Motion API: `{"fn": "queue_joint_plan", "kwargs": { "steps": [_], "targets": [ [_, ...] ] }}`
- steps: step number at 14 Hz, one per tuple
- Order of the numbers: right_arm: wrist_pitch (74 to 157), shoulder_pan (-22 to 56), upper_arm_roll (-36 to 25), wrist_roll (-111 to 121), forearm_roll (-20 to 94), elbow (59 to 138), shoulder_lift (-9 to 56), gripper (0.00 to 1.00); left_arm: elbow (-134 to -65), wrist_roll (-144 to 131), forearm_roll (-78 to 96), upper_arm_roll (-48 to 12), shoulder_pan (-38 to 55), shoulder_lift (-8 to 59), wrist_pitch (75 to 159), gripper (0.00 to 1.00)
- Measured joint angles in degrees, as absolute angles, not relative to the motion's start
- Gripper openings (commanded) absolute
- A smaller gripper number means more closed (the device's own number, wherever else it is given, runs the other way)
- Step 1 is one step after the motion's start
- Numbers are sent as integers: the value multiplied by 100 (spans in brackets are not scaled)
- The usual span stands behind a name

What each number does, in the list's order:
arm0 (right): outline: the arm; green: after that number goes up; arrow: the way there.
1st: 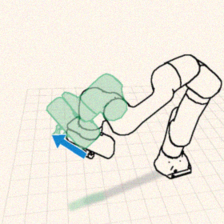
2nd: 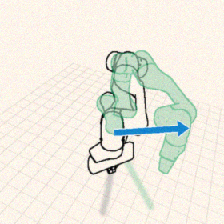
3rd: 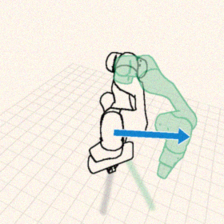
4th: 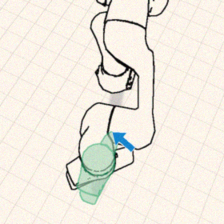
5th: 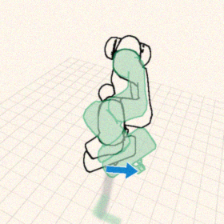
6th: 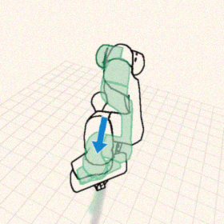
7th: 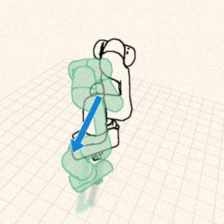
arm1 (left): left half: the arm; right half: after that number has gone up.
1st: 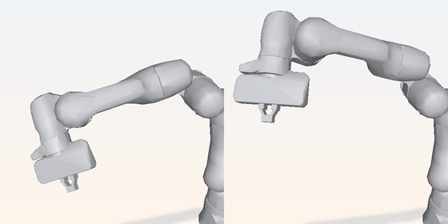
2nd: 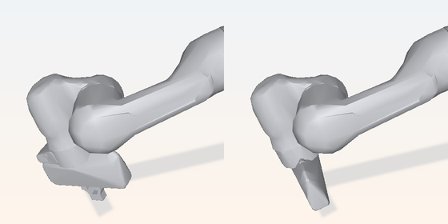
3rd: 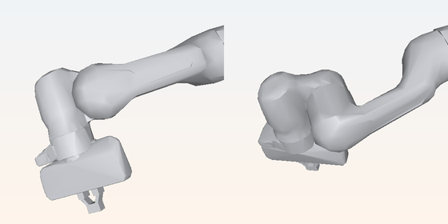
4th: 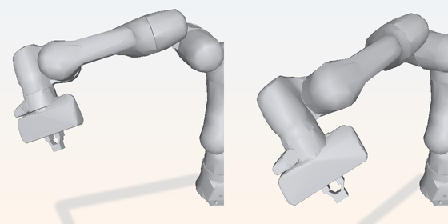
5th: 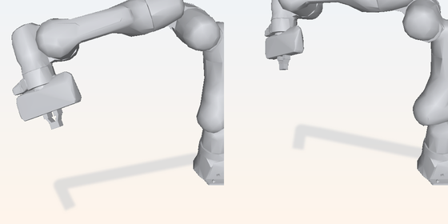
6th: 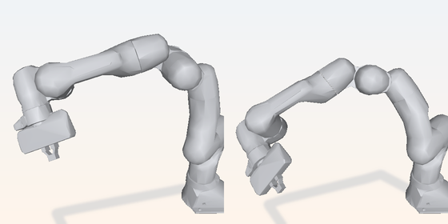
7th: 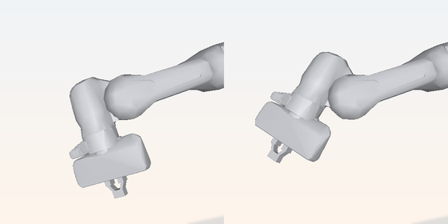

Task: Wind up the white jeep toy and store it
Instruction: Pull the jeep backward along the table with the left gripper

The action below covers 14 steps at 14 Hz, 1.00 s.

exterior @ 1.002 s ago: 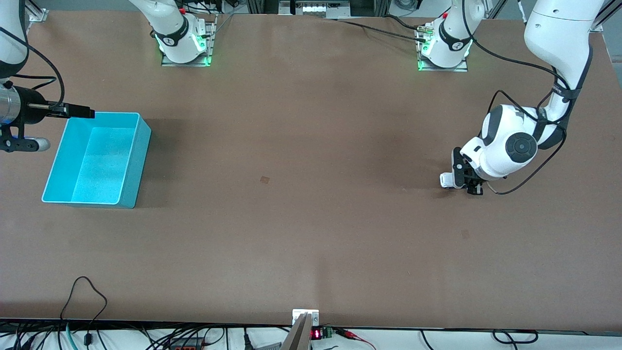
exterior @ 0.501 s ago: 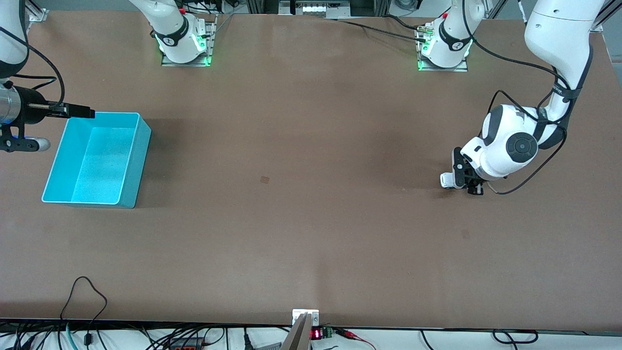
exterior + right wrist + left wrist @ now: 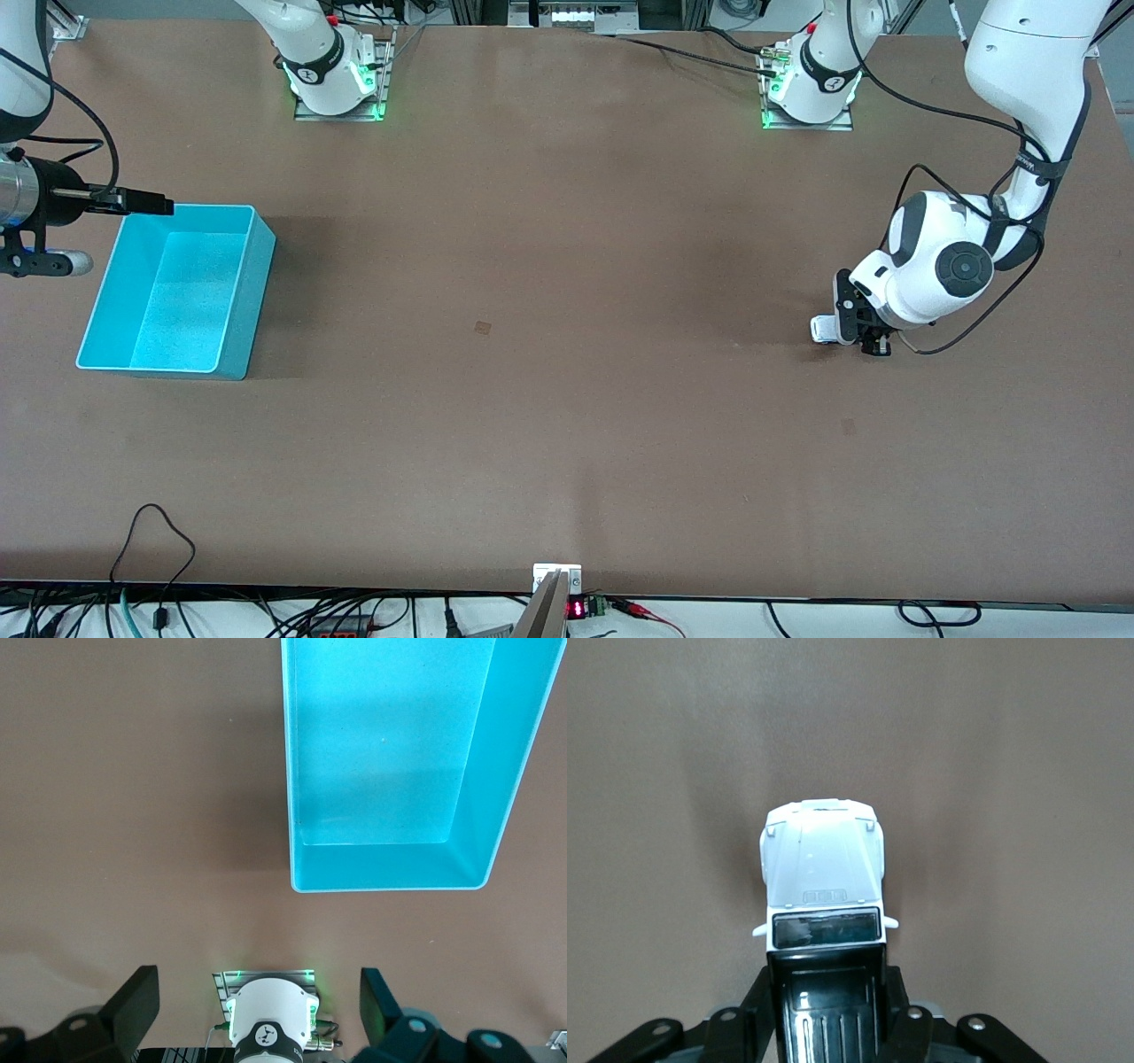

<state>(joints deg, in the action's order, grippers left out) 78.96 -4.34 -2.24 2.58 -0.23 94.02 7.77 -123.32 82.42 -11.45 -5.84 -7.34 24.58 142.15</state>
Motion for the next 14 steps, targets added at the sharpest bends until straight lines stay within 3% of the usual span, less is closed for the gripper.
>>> {"fn": "queue_joint_plan", "kwargs": {
  "steps": [14],
  "targets": [
    [7891,-425,-198,258,-22,9402,777,100,-12274,9269,-1146,-576,-1776,2514,14385,17]
  ]
}}
